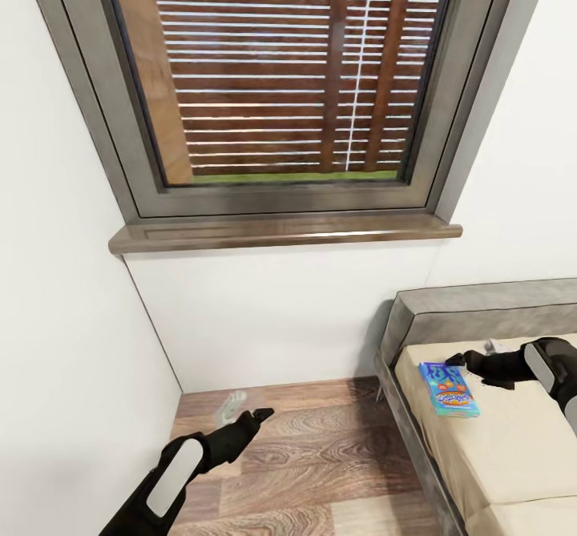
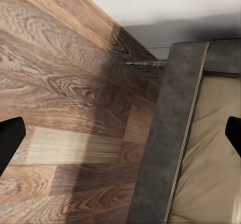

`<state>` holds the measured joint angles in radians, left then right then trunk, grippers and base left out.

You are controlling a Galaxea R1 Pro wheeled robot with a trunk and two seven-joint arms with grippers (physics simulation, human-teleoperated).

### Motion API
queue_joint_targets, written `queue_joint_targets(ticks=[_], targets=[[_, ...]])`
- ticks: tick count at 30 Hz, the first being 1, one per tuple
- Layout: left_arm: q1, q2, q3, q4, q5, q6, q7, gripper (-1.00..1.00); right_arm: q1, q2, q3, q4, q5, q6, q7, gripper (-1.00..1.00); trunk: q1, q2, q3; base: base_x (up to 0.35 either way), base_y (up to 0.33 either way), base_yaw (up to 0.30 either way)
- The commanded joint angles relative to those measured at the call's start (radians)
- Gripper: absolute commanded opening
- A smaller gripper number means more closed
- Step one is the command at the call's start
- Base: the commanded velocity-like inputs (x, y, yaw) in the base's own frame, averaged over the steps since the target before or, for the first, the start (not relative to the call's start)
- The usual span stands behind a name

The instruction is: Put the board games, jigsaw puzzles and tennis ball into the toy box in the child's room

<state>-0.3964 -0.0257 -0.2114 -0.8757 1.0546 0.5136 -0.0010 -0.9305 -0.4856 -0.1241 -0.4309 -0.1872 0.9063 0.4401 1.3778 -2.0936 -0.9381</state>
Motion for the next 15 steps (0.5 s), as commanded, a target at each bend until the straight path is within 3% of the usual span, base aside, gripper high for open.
queue_joint_targets(ticks=[1, 6, 10, 15], targets=[[-0.001, 0.000, -0.008, 0.000, 0.003, 0.003, -0.005, 1.00, 0.001, -0.009, -0.004, -0.009, -0.001, -0.004, 0.004, 1.00, 0.000, 0.000, -0.001, 0.000, 0.000, 0.000], [-0.001, 0.000, -0.058, 0.000, 0.002, 0.002, -0.046, 1.00, 0.025, -0.035, -0.006, -0.035, -0.002, -0.075, 0.040, 1.00, 0.000, 0.000, -0.001, 0.000, 0.000, 0.000], [-0.001, 0.001, -0.077, 0.002, 0.002, 0.002, -0.074, 1.00, 0.044, -0.043, -0.014, -0.050, -0.002, -0.117, 0.063, 1.00, 0.000, 0.000, -0.001, 0.000, 0.000, 0.000], [-0.001, 0.001, -0.093, 0.003, 0.003, 0.003, -0.115, 1.00, 0.066, -0.049, -0.056, -0.080, -0.002, -0.160, 0.084, 1.00, 0.000, 0.000, -0.001, 0.000, 0.000, 0.000]])
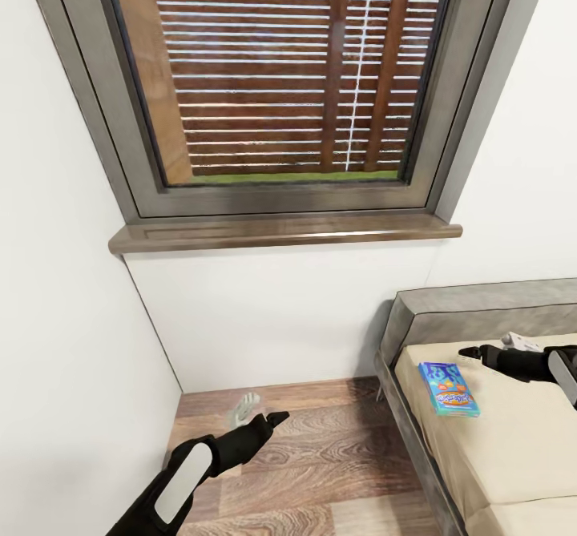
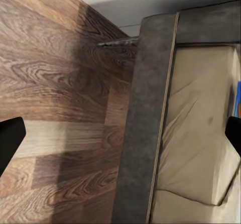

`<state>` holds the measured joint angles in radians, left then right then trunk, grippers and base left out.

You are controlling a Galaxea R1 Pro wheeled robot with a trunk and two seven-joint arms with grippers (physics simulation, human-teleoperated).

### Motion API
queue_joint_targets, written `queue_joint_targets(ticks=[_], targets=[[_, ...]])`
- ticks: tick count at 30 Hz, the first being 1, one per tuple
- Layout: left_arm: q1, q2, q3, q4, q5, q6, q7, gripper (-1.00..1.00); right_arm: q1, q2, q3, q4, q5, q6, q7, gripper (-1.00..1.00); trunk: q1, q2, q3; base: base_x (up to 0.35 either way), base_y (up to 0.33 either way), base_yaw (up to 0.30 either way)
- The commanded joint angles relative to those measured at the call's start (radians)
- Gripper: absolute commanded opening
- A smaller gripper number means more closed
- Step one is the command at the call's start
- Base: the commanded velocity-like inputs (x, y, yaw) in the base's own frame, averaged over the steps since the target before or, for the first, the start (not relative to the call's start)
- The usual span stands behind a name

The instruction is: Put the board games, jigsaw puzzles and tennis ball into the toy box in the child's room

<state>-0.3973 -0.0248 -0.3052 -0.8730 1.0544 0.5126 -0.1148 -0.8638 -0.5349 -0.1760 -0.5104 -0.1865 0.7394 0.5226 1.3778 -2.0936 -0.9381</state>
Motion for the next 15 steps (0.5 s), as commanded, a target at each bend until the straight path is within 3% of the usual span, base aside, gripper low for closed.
queue_joint_targets(ticks=[1, 2, 5, 11, 15], targets=[[-0.001, 0.000, -0.003, 0.000, 0.004, 0.004, -0.013, 1.00, 0.006, -0.001, -0.025, -0.011, -0.002, -0.002, 0.005, 1.00, 0.000, 0.000, -0.001, 0.000, 0.000, 0.000], [-0.001, -0.001, -0.006, 0.000, 0.004, 0.004, -0.023, 1.00, 0.012, -0.002, -0.049, -0.020, -0.002, -0.010, 0.009, 1.00, 0.000, 0.000, -0.001, 0.000, 0.000, 0.000], [-0.012, 0.011, 0.006, 0.006, 0.013, 0.001, -0.032, 1.00, 0.001, 0.009, -0.058, -0.009, 0.005, 0.002, 0.011, 1.00, 0.000, 0.000, -0.001, 0.000, 0.000, 0.000], [-0.017, 0.023, 0.039, -0.004, 0.013, 0.001, -0.033, 1.00, -0.009, 0.043, -0.058, 0.025, 0.003, 0.036, 0.011, 1.00, 0.000, 0.000, -0.001, 0.000, 0.000, 0.000], [-0.017, 0.023, 0.062, -0.004, 0.013, 0.001, -0.033, 1.00, -0.009, 0.046, -0.058, 0.047, 0.003, 0.058, 0.011, 1.00, 0.000, 0.000, -0.001, 0.000, 0.000, 0.000]])
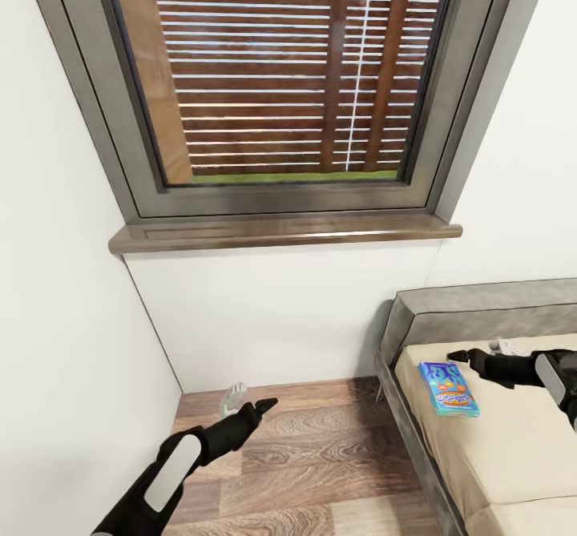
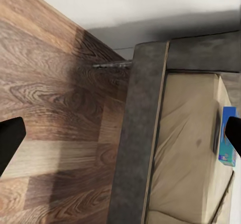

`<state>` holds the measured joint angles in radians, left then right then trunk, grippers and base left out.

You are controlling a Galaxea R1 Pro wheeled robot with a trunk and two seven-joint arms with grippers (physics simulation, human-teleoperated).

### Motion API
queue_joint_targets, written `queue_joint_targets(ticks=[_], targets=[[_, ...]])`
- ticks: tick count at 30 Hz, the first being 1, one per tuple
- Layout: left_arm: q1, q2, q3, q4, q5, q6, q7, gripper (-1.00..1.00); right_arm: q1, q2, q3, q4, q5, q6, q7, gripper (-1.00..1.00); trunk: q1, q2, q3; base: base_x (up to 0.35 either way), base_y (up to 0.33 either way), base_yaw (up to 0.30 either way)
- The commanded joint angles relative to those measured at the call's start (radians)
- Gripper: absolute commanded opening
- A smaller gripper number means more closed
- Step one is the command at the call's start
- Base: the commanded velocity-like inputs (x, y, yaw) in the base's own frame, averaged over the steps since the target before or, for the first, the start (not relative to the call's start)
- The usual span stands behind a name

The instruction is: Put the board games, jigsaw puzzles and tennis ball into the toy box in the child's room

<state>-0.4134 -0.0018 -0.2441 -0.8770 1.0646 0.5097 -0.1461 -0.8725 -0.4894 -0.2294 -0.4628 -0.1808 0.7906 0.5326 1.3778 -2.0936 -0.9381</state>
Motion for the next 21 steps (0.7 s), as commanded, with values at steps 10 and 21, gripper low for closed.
queue_joint_targets(ticks=[10, 21], targets=[[-0.001, 0.000, 0.007, 0.000, 0.003, 0.004, -0.001, 1.00, -0.001, 0.000, -0.004, 0.009, -0.003, 0.063, 0.001, 1.00, 0.000, 0.000, -0.001, 0.000, 0.000, 0.000], [-0.001, 0.000, 0.007, 0.000, 0.003, 0.004, -0.001, 1.00, -0.001, 0.000, -0.004, 0.009, -0.003, 0.073, 0.001, 1.00, 0.000, 0.000, -0.001, 0.000, 0.000, 0.000]])
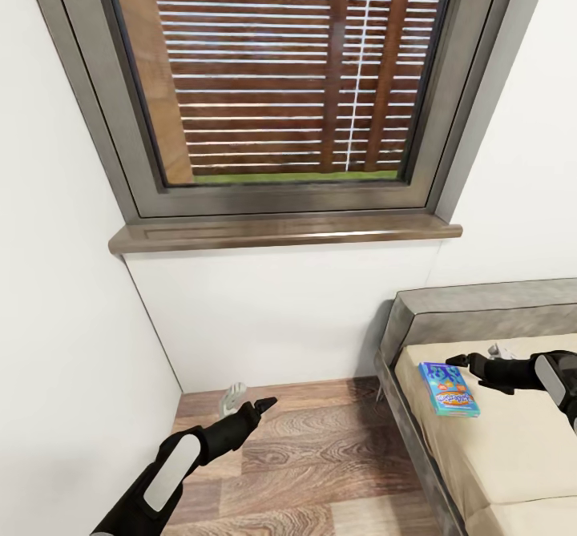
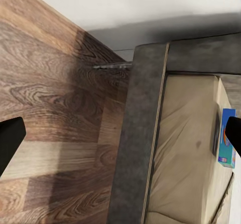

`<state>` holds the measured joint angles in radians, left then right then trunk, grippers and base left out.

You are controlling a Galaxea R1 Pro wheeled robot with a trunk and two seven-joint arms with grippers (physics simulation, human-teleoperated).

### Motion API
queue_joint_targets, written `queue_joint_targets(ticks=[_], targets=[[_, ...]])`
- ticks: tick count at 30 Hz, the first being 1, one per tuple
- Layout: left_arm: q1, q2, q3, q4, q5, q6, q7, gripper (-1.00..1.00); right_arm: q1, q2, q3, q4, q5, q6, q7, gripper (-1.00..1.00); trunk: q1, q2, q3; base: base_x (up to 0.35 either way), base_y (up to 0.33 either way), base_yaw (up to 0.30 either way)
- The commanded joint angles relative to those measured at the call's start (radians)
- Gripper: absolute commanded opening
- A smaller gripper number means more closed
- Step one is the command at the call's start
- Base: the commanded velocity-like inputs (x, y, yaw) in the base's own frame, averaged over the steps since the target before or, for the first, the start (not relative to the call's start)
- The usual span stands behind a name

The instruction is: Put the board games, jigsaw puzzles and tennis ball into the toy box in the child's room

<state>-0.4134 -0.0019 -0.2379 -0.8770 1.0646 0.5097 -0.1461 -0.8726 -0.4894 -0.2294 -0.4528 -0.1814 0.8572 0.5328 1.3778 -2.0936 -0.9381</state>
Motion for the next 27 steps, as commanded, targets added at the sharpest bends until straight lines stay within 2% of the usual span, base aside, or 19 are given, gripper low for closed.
queue_joint_targets(ticks=[1, 17, 27], targets=[[-0.001, 0.000, 0.001, 0.000, 0.003, 0.004, -0.001, 1.00, 0.000, 0.000, -0.004, -0.001, -0.002, 0.007, 0.000, 1.00, 0.000, 0.000, -0.001, 0.000, 0.000, 0.000], [-0.001, 0.000, 0.001, 0.000, 0.003, 0.004, -0.001, 1.00, 0.000, 0.000, -0.004, -0.001, -0.002, 0.007, 0.000, 1.00, 0.000, 0.000, -0.001, 0.000, 0.000, 0.000], [-0.001, -0.001, -0.056, -0.043, 0.000, -0.005, -0.002, 1.00, 0.037, -0.019, -0.006, -0.051, -0.010, -0.050, -0.001, 1.00, 0.000, 0.000, -0.001, 0.000, 0.000, 0.000]])
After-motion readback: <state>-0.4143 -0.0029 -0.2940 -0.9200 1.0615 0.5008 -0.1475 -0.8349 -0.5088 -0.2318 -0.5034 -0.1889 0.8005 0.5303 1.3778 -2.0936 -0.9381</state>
